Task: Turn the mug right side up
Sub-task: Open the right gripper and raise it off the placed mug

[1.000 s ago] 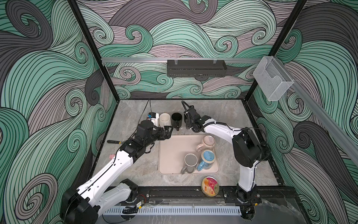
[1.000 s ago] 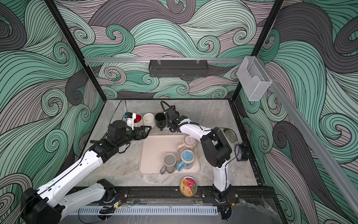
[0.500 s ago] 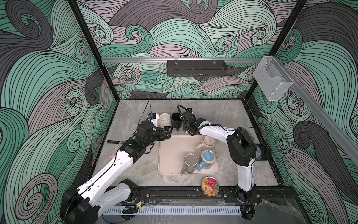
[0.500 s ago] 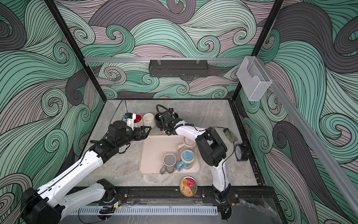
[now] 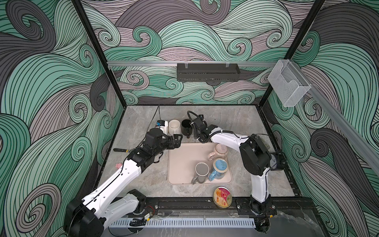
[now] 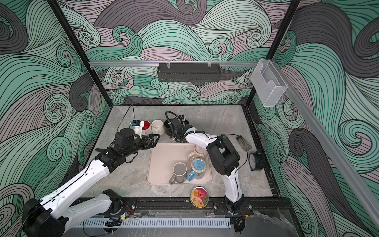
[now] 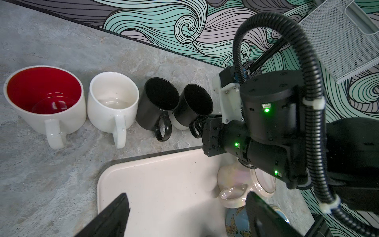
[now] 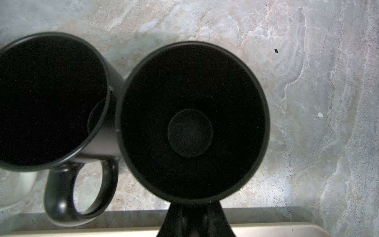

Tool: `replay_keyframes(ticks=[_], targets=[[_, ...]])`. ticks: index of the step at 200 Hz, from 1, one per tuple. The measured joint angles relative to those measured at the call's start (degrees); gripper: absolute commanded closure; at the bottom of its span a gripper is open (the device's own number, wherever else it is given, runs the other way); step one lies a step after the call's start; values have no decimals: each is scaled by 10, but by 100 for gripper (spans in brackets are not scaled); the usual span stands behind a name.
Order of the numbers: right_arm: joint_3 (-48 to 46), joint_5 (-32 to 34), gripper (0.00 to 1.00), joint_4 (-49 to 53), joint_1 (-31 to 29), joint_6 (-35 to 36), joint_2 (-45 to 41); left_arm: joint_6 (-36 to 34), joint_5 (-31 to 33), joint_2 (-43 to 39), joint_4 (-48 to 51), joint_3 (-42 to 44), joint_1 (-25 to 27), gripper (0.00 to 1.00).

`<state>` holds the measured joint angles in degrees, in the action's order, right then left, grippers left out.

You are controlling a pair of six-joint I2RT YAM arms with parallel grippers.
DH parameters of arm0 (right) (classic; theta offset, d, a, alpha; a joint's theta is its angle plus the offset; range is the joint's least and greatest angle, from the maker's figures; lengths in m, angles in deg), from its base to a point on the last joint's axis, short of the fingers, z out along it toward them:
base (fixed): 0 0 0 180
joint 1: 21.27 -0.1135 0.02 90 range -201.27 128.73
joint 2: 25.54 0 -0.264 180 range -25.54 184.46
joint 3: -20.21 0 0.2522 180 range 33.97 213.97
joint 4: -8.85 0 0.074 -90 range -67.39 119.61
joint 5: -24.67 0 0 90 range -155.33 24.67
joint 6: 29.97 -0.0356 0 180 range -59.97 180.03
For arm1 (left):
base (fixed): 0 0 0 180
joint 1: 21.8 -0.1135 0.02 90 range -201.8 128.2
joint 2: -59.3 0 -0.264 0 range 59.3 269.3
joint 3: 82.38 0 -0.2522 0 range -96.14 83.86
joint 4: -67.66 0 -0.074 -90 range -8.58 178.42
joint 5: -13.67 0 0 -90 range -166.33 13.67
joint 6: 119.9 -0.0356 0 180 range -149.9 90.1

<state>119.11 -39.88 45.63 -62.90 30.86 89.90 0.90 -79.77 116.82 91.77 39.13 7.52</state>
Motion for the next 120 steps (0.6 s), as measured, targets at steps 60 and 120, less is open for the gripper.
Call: replay_keyframes(ticks=[60,120], targets=[[0,-8,94,-6,-2,0,0,0,2,0,0,0,0,10],[0,-16,78,-9,-4,0,0,0,7,0,1,7,0,9]])
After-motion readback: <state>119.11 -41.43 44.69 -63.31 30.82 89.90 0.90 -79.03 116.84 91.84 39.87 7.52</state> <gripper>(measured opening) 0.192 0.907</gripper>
